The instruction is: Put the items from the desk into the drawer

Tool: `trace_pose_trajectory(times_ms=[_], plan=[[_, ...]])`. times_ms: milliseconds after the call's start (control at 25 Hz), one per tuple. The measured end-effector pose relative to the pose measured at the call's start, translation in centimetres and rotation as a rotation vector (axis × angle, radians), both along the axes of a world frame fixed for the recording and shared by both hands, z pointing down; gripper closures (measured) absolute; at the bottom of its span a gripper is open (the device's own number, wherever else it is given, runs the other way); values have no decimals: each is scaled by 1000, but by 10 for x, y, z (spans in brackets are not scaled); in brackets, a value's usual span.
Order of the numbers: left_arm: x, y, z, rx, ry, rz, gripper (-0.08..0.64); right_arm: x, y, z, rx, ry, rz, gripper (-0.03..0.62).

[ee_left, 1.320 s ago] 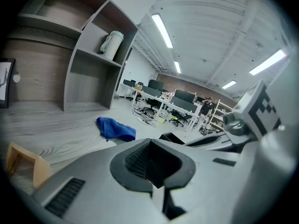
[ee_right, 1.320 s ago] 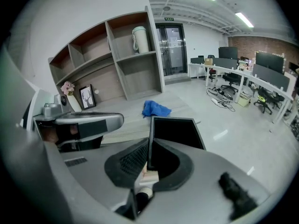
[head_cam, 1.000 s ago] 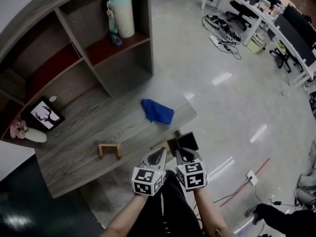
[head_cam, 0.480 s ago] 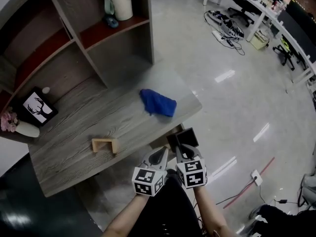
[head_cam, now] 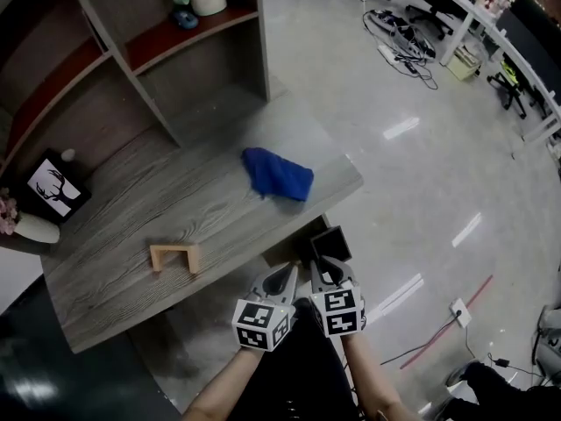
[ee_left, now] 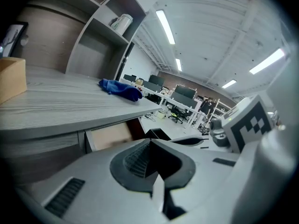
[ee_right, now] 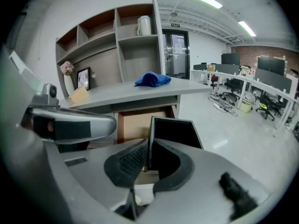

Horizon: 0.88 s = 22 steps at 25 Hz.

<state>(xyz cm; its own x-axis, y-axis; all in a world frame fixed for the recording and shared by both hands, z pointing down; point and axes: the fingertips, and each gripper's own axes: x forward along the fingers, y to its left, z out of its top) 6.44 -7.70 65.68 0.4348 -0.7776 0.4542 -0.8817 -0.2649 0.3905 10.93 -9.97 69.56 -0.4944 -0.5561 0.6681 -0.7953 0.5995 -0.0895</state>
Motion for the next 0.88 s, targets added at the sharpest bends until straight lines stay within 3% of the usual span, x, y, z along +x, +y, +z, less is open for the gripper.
trace_pose_trajectory(times_ms=[240, 360, 880], plan=[[4, 1, 6, -12, 2, 5, 549, 3, 5, 16, -36, 11, 9, 533], [4, -1, 2, -10, 1, 1, 549, -2, 9, 18, -62, 9, -19, 450], [-6, -4, -25, -10, -4, -32, 549, -6, 8, -7, -91, 2, -35, 443]])
